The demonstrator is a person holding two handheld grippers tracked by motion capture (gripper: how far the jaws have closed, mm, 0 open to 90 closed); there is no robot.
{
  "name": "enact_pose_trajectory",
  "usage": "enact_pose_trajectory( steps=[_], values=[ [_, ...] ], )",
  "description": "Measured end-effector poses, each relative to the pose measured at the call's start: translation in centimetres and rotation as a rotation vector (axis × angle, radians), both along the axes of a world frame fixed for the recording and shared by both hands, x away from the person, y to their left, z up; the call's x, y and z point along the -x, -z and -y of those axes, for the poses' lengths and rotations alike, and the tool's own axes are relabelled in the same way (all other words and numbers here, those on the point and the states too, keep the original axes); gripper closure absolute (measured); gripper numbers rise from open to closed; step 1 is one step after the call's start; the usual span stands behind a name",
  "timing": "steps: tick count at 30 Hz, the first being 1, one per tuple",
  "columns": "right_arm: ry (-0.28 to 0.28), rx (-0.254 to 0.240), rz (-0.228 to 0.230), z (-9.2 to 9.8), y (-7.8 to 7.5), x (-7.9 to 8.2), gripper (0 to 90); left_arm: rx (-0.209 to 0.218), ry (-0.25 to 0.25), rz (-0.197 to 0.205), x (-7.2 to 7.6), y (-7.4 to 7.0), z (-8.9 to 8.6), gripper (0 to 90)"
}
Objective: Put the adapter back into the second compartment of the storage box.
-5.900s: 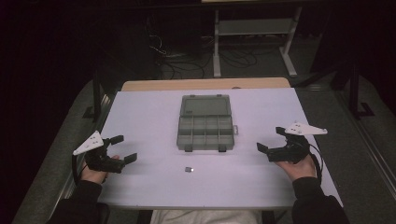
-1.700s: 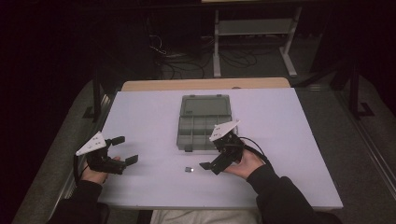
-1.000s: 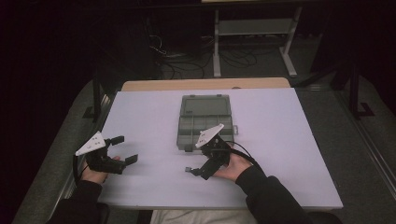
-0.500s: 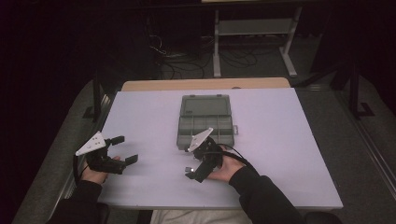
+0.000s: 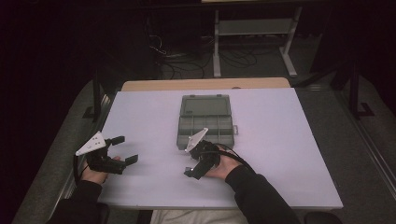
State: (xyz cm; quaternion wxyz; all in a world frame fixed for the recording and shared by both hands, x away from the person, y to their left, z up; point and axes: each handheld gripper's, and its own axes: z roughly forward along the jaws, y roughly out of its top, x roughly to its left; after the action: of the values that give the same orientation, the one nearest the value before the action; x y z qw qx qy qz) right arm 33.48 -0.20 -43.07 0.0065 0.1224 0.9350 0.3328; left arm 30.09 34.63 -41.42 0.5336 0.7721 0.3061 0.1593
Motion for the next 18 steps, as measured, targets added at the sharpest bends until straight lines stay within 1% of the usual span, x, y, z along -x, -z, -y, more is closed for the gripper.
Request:
enact_pose_trajectory(
  steps=[1, 2, 4, 7, 9, 18],
  values=[
    [-0.006, 0.000, -0.007, -0.03, 0.04, -0.07, 23.7, 0.001, 0.001, 0.001, -0.01, 0.00, -0.01, 0.0],
    [-0.023, 0.005, -0.024, -0.11, 0.16, -0.15, 30.1, 0.001, 0.001, 0.000, -0.02, 0.00, -0.01, 0.0],
    [-0.028, 0.006, -0.026, -0.14, 0.21, -0.16, 31.5, 0.001, 0.001, 0.000, -0.02, 0.00, -0.01, 0.0],
    [-0.044, 0.015, -0.038, -0.22, 0.37, -0.14, 38.5, 0.002, 0.001, 0.001, -0.01, 0.00, -0.01, 0.0],
    [-0.051, 0.011, -0.043, -0.27, 0.41, -0.15, 42.4, 0.001, 0.001, 0.001, -0.01, 0.00, -0.01, 0.0],
    [-0.068, 0.015, -0.050, -0.61, 0.80, -0.20, 57.1, 0.001, 0.001, -0.002, -0.02, 0.03, 0.03, 0.0]
  ],
)
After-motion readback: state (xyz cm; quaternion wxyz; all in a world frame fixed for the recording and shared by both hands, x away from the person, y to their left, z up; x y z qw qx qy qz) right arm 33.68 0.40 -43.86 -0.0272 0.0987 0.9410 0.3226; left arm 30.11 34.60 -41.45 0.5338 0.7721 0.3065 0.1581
